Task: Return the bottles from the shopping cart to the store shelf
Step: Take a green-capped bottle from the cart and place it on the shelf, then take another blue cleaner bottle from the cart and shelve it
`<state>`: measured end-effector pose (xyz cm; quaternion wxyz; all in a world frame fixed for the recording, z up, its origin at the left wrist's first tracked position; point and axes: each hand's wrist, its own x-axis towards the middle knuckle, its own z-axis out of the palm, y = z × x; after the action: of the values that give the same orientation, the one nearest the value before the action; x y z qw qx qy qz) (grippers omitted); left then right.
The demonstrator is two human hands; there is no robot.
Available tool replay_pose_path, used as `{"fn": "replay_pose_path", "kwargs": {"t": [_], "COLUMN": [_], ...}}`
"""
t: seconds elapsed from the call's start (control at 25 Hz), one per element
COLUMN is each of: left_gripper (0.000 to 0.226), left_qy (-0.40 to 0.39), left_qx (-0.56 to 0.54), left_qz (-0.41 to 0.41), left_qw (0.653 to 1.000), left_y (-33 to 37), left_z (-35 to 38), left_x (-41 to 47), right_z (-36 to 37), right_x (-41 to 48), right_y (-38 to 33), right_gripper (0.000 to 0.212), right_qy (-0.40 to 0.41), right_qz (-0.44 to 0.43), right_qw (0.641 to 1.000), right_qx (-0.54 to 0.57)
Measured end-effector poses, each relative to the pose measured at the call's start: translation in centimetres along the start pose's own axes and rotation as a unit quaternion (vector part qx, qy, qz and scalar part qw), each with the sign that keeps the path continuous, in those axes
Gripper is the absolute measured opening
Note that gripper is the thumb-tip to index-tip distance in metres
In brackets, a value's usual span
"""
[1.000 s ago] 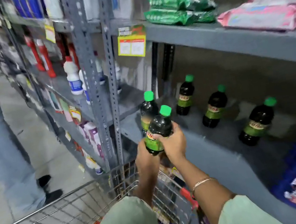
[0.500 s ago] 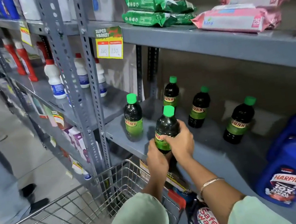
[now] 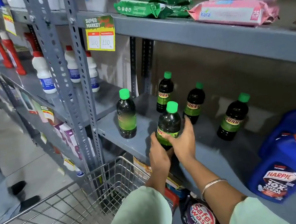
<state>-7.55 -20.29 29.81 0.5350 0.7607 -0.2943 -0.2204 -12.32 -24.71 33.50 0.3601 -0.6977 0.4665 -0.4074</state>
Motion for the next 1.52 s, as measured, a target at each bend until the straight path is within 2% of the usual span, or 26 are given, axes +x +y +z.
{"fn": "replay_pose_path", "kwargs": {"t": [0.08,0.16,0.24,0.32,0.4,0.48,0.56,0.64,0.68,0.76,0.84,0.96,1.08,1.16,1.28,1.4,1.52], "left_gripper": [0.081,0.086,0.079,0.071,0.063,0.059,0.057,0.056,0.056,0.056,0.052,0.05,0.046,0.046,0.039,0.032,0.045], "left_qy": [-0.003,0.045,0.113,0.17,0.19,0.163,0.113,0.068,0.045,-0.001,-0.049,-0.081,-0.035,-0.014,0.003,0.013,-0.001], "left_qx": [0.014,0.058,0.099,0.106,0.124,0.154,0.158,0.163,0.179,0.206,0.221,0.22,0.192,0.165,0.149,0.1,0.072], "left_qz": [0.024,0.044,0.023,-0.046,-0.111,-0.221,-0.321,-0.391,-0.414,-0.44,-0.453,-0.448,-0.448,-0.419,-0.397,-0.351,-0.285], "left_qw": [1.0,0.996,0.988,0.979,0.968,0.949,0.927,0.903,0.891,0.874,0.862,0.863,0.873,0.893,0.906,0.931,0.956], "left_y": [-1.5,-3.9,-7.9,-12.9,-18.2,-25.2,-31.7,-37.7,-39.9,-43.1,-45.1,-46.9,-47.4,-45.6,-44.8,-40.4,-33.5], "left_z": [-1.3,-3.2,-5.8,-9.4,-13.0,-16.4,-19.0,-20.6,-21.1,-21.7,-21.9,-21.7,-21.4,-21.6,-21.4,-20.8,-19.3], "left_x": [-0.5,-1.1,-1.8,-2.8,-4.0,-5.5,-7.5,-9.6,-10.4,-10.9,-10.4,-10.1,-10.1,-9.7,-9.3,-8.4,-6.5], "right_z": [0.6,2.0,4.7,8.9,13.3,18.8,23.9,28.4,29.7,32.0,33.3,34.3,34.8,33.4,32.5,29.4,25.5], "right_x": [-1.9,-4.5,-7.2,-9.7,-11.8,-14.3,-17.2,-20.8,-22.8,-26.1,-28.4,-30.4,-30.6,-29.2,-28.1,-25.0,-20.8], "right_y": [0.3,0.8,1.0,1.3,2.3,5.0,9.6,14.8,16.8,20.4,22.5,24.4,25.4,24.5,23.6,20.7,18.6], "right_gripper": [0.078,0.055,0.039,0.035,0.03,0.025,0.027,0.027,0.022,0.021,0.026,0.027,0.041,0.044,0.052,0.06,0.052], "right_qy": [0.068,0.124,0.094,0.016,-0.067,-0.185,-0.324,-0.441,-0.479,-0.515,-0.527,-0.501,-0.48,-0.455,-0.46,-0.432,-0.381], "right_qz": [0.01,-0.017,-0.058,-0.095,-0.118,-0.068,0.046,0.152,0.182,0.217,0.266,0.325,0.377,0.433,0.445,0.396,0.3], "right_qw": [0.997,0.992,0.994,0.995,0.989,0.976,0.934,0.868,0.839,0.806,0.787,0.789,0.785,0.777,0.768,0.81,0.871], "right_qx": [0.017,0.006,-0.008,-0.028,-0.054,-0.094,-0.143,-0.17,-0.185,-0.193,-0.178,-0.143,-0.101,-0.046,-0.001,0.038,0.074]}}
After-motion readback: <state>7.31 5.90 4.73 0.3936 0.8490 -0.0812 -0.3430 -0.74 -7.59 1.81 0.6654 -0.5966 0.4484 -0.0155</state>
